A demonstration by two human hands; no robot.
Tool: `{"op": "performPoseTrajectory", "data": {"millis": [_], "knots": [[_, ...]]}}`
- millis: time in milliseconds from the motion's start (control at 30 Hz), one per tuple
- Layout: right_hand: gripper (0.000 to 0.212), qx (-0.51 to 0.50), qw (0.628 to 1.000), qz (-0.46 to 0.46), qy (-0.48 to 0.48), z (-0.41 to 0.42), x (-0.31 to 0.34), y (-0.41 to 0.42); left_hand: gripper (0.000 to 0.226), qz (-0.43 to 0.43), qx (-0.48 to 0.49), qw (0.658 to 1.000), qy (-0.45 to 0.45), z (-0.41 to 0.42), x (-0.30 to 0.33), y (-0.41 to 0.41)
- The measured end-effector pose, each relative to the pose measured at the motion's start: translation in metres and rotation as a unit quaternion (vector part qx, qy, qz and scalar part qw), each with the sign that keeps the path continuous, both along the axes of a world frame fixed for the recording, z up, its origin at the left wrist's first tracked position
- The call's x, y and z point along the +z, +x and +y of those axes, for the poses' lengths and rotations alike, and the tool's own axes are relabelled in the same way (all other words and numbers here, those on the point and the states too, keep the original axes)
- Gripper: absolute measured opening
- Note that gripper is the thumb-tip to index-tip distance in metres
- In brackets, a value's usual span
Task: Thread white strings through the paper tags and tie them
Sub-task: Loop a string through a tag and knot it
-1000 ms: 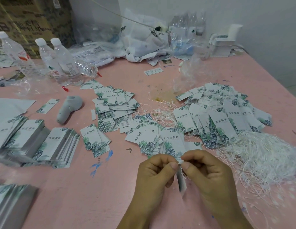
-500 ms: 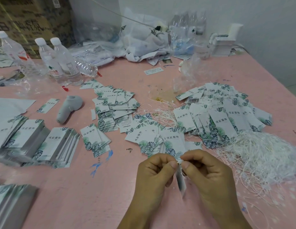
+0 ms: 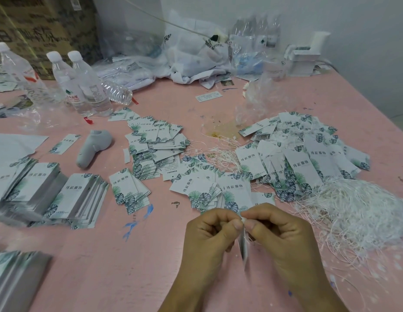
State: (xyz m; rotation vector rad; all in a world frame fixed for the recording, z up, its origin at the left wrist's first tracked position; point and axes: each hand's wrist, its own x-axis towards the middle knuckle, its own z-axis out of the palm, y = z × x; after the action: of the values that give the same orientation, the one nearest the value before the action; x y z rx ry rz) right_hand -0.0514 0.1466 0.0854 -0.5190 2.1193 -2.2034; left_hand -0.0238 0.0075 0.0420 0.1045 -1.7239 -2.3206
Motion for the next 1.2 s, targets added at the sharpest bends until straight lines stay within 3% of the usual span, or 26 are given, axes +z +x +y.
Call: {"op": "performPoseTrajectory", "data": {"millis": [167,300,433,567,700,800,933,1200], "knots": [[0.016,0.016,1.0,-0.012,-0.011,0.0,-0.001,0.0,0.027,0.004,-0.009,1.0,-0.011,-0.001,-0.003,0.003],[0.031,0.019,0.997,-0.049,-0.056,0.001,-0.003,-0.002,0.02,-0.008,-0.016,1.0,0.017,-0.002,-0.002,0.002],[0.039,0.025,0.998,-0.054,0.006,0.005,-0.009,-0.007,0.019,-0.019,-0.077,0.978,0.195,-0.005,0.004,-0.001],[0.043,0.173,0.98,-0.088,0.042,0.0,-0.015,-0.005,0.022,0.023,-0.164,0.936,0.312,-0.009,0.007,-0.005],[0.041,0.199,0.97,-0.129,0.059,-0.005,-0.02,-0.003,0.02,0.042,-0.202,0.885,0.418,-0.015,0.006,-0.008],[0.029,0.193,0.967,-0.16,0.055,-0.004,-0.026,-0.004,0.009,0.022,-0.151,0.89,0.429,-0.021,0.004,-0.01],[0.026,0.175,0.964,-0.196,0.025,-0.001,-0.029,-0.006,0.024,0.002,-0.086,0.891,0.447,-0.026,0.005,-0.012],[0.041,0.132,0.971,-0.2,0.024,-0.002,-0.023,-0.003,0.038,-0.035,-0.052,0.889,0.453,-0.022,0.005,-0.011]]}}
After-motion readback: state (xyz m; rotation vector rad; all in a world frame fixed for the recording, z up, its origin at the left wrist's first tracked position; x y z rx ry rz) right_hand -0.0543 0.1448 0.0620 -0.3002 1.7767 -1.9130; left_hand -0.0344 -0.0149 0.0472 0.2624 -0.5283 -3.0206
